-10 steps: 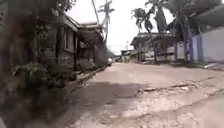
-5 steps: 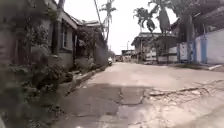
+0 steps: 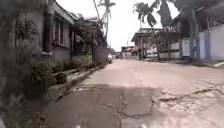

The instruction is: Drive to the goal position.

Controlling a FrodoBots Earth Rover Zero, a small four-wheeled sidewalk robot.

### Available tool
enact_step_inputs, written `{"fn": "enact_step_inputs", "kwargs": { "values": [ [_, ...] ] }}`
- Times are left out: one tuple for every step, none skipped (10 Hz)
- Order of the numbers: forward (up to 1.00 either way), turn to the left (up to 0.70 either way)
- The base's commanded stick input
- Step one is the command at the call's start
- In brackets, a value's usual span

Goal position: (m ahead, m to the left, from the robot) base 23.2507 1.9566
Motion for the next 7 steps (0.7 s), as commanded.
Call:
{"fn": "enact_step_inputs", "kwargs": {
  "values": [
    [0.70,0.00],
    [0.70,0.00],
    [0.70,0.00],
    [0.70,0.00],
    [0.70,0.00],
    [0.70,0.00],
    [0.70,0.00]
  ]
}}
